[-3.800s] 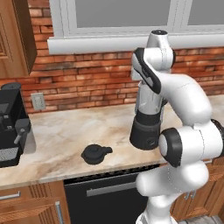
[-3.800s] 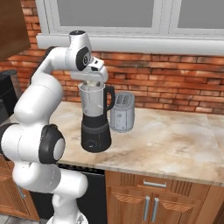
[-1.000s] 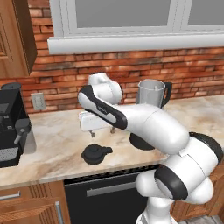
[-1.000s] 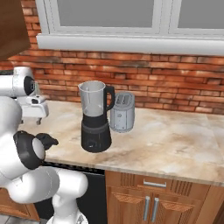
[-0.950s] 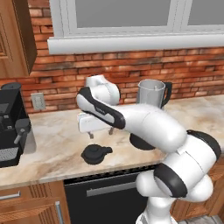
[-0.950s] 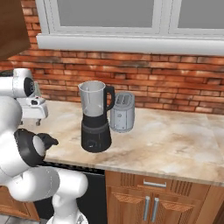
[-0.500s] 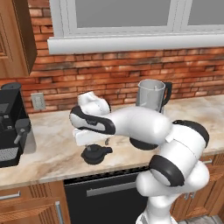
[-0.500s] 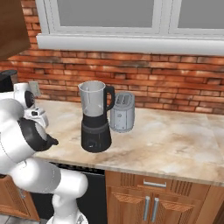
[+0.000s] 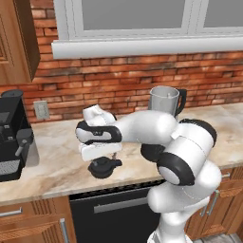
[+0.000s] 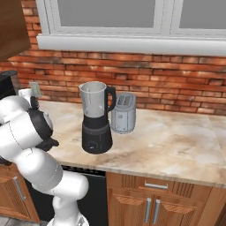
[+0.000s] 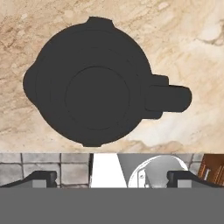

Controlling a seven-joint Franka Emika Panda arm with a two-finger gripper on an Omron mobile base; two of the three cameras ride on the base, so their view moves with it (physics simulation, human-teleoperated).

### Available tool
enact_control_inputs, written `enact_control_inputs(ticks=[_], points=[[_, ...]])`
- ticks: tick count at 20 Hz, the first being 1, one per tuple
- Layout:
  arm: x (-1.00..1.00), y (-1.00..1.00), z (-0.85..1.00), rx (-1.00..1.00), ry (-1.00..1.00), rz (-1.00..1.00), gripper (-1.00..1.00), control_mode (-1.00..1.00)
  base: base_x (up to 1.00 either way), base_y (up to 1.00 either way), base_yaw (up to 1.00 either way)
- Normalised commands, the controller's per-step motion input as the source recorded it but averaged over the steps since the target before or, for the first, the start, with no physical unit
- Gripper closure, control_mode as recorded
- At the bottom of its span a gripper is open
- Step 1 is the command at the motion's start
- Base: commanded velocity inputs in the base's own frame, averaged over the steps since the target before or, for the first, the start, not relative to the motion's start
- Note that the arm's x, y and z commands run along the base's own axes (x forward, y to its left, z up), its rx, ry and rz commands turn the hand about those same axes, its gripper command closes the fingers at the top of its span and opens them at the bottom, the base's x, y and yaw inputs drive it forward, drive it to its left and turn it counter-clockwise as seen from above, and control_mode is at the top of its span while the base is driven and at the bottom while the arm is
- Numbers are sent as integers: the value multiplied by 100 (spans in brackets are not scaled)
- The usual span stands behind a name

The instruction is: Grab the garlics from the fridge, place them in the blender, close the lid, and turn on the blender to create a marinade.

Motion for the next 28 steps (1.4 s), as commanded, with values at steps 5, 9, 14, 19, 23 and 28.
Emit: enact_control_inputs(ticks=[5, 9, 14, 19, 23, 28], points=[[18, 8, -44, 0, -6, -3, -100, -100, 0, 0, 0], [42, 8, -28, 0, -5, -2, -100, -100, 0, 0, 0], [14, 1, -2, 0, 0, 0, -100, -100, 0, 0, 0], [-10, -5, 0, 0, -14, 0, -100, -100, 0, 0, 0], [0, -2, -1, 1, -19, -3, -100, -100, 0, 0, 0], [0, -12, -22, 5, 2, -7, -100, -100, 0, 0, 0]])
